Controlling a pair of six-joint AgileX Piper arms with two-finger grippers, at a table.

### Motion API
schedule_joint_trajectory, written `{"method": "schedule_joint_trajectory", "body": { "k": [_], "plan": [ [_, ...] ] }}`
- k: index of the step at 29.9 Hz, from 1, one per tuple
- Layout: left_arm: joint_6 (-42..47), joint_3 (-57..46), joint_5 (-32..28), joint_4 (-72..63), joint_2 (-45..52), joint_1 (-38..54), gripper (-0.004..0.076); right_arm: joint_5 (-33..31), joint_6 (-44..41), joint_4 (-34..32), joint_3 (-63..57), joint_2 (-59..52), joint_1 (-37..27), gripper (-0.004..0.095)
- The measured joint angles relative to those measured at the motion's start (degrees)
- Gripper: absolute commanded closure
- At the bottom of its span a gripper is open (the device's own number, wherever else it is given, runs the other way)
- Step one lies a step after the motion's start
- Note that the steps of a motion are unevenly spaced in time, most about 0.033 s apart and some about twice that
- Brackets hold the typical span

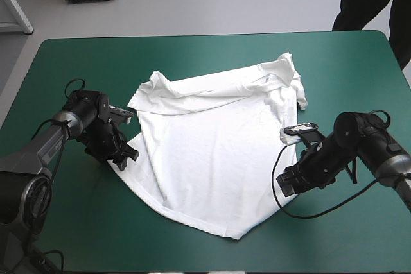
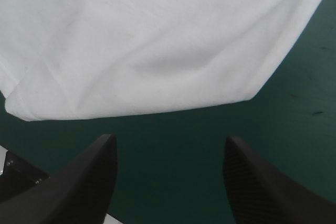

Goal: Fold the cloth

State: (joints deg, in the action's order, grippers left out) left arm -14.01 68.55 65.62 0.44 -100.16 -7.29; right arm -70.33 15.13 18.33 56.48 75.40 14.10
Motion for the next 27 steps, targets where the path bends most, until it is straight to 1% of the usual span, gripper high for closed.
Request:
{"method": "schedule_joint_trajectory", "body": {
  "k": [2, 3, 9, 10, 13, 18, 27],
  "plan": [
    [-0.2, 0.0, 0.1, -0.4, -0.2, 0.0, 0.0356, 0.2, -0.3, 0.0, -0.1, 0.0, 0.0, 0.0354],
    [-0.3, 0.0, 0.1, -0.8, -0.3, 0.0, 0.04, 0.3, -0.3, 0.0, -0.2, 0.0, 0.0, 0.0354],
    [-2.4, 0.3, -0.1, -2.9, -1.2, 0.2, 0.0719, 0.5, -1.3, -0.5, -0.4, 0.0, 0.0, 0.0354],
    [-3.2, 0.4, 0.0, -3.3, -1.3, 0.3, 0.0745, 0.7, -1.4, -0.7, -0.4, 0.0, 0.0, 0.0354],
    [-5.2, 0.5, 0.0, -4.9, -1.6, 0.5, 0.0746, 1.6, -2.0, -0.7, -1.0, 0.0, 0.0, 0.0354],
    [-6.1, 0.5, 0.0, -6.1, -1.7, 0.6, 0.0746, 2.6, -2.7, -0.4, -3.7, 0.8, 0.0, 0.0354],
    [-7.1, 0.6, 0.1, -7.9, -1.6, 0.6, 0.0746, 8.3, -1.7, -0.7, -4.8, 8.9, 0.0, 0.0354]
  ]
}}
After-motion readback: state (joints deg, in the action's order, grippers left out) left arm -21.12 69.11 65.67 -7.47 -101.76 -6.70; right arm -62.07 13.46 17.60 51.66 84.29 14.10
